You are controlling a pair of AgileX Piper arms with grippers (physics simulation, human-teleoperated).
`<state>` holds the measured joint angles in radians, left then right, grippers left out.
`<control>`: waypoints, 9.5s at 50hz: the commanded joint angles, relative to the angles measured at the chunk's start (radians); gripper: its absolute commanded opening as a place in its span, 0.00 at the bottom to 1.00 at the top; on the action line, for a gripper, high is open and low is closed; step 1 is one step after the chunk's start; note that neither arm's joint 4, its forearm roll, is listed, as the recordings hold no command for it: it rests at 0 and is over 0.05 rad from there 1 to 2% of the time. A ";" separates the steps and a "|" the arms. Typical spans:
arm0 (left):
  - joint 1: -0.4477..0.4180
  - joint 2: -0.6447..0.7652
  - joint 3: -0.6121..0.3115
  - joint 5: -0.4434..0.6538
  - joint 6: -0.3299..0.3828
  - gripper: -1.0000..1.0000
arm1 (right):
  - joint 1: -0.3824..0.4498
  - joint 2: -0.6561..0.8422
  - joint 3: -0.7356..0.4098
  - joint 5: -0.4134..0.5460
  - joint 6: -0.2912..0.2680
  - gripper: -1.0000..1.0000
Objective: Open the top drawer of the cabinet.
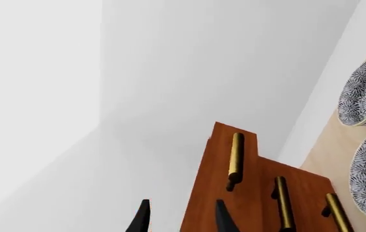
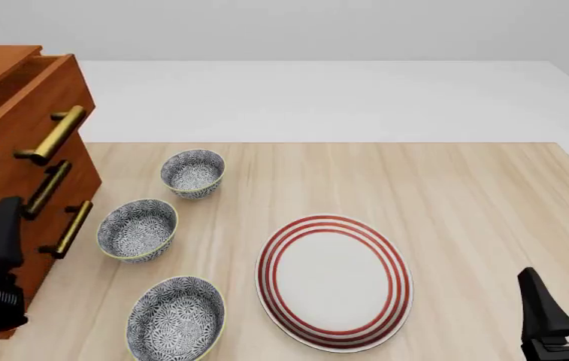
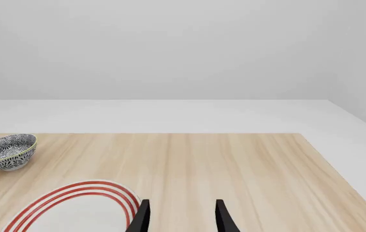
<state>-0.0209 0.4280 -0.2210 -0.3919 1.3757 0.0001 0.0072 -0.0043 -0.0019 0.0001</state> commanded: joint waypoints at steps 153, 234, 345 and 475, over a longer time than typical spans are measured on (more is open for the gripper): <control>0.120 0.430 -0.900 1.067 -1.361 1.00 | 0.000 0.000 0.000 0.000 0.000 1.00; 0.168 0.564 -0.783 0.921 -1.304 1.00 | 0.000 0.000 0.000 0.000 0.000 1.00; 0.035 0.743 -0.814 0.926 -1.299 1.00 | 0.000 0.000 0.000 0.000 0.000 1.00; -0.248 0.818 -0.882 0.977 -1.326 1.00 | 0.000 0.000 0.000 0.000 0.000 1.00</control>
<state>-0.2460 1.2204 -1.1213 0.5844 0.0436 0.0001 0.0072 -0.0043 -0.0019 0.0002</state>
